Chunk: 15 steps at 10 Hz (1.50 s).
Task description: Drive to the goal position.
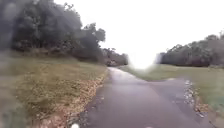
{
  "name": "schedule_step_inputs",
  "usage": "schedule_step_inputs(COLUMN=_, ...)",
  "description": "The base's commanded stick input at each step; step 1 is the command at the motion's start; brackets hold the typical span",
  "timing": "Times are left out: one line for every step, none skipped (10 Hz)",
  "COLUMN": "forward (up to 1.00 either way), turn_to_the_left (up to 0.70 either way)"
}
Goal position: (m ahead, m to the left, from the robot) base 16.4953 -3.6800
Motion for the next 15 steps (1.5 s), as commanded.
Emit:
schedule_step_inputs(forward=0.50, turn_to_the_left=-0.44)
schedule_step_inputs(forward=0.50, turn_to_the_left=-0.50)
schedule_step_inputs(forward=0.50, turn_to_the_left=-0.42)
schedule_step_inputs(forward=0.50, turn_to_the_left=-0.06)
schedule_step_inputs(forward=0.50, turn_to_the_left=0.00)
schedule_step_inputs(forward=0.50, turn_to_the_left=0.00)
schedule_step_inputs(forward=0.50, turn_to_the_left=0.00)
schedule_step_inputs(forward=0.50, turn_to_the_left=0.00)
schedule_step_inputs(forward=0.50, turn_to_the_left=0.00)
schedule_step_inputs(forward=0.50, turn_to_the_left=0.00)
schedule_step_inputs(forward=0.50, turn_to_the_left=0.00)
schedule_step_inputs(forward=0.50, turn_to_the_left=0.00)
schedule_step_inputs(forward=0.50, turn_to_the_left=0.00)
schedule_step_inputs(forward=0.50, turn_to_the_left=0.00)
schedule_step_inputs(forward=0.50, turn_to_the_left=0.00)
